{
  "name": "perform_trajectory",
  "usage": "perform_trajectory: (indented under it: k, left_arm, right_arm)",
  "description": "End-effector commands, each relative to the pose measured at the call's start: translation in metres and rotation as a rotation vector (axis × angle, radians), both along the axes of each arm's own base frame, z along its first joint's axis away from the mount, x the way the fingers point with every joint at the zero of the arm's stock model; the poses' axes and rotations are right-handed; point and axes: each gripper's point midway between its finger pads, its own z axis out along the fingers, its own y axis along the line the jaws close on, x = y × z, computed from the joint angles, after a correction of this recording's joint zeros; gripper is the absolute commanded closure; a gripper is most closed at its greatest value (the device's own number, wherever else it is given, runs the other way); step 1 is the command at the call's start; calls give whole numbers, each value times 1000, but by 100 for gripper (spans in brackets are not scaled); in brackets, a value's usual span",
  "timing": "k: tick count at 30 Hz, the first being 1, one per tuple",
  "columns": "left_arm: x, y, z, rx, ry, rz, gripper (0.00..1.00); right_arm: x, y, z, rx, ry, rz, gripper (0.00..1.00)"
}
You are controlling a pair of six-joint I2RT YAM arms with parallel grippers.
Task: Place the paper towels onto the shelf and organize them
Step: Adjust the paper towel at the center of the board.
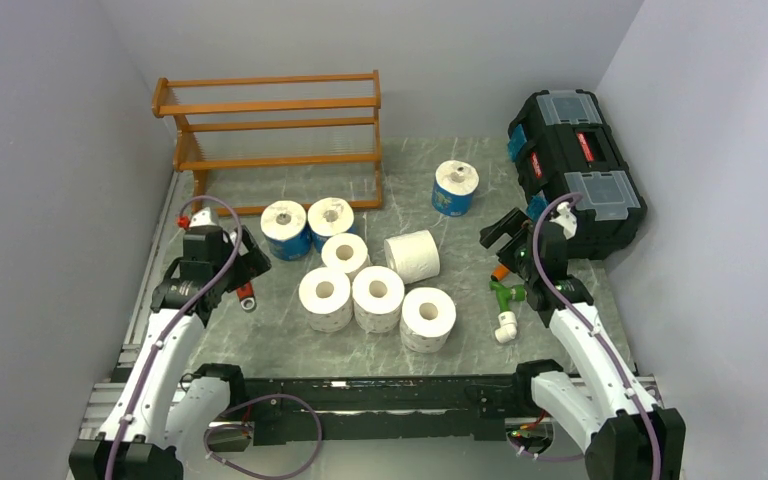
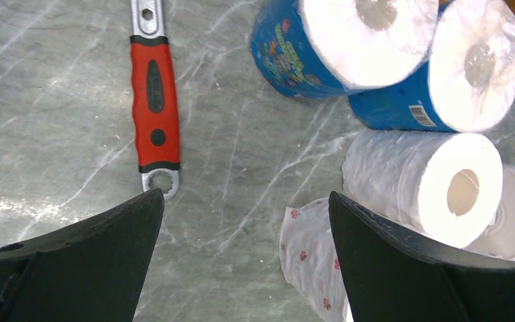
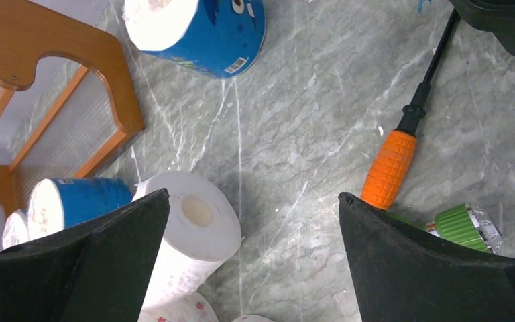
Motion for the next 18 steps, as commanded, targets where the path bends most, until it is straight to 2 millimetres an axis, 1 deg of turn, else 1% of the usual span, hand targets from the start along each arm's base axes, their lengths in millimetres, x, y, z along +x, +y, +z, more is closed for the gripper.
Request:
perform_trajectory:
  k: [1,5,7,10,11,15,18]
  left_arm:
    - [10,-16,12,-21,-48,-76,1]
    - [11,-25,10,-19,-27,-108,1]
    - [10,-28,11,-20,-32,-119,1]
    - [9,-30,15,-28,-60,-133,1]
    - [9,-30,16,-31,-71,-133,1]
    - [8,-36,19,-59,-98,-152,1]
    - [8,-42,19,-83,-104,-177,1]
  right_arm:
    - [7,4,17,4,-75,27,1]
    - [17,16,34,19,-119,91,1]
    - [20,21,39,21,-141,113,1]
    - [23,28,48,-23,-151,137,1]
    - [23,34,51,-49,-150,155,1]
    - [23,55,56,-133,-124,229,2]
    - [25,67,51,-148,-87,286,2]
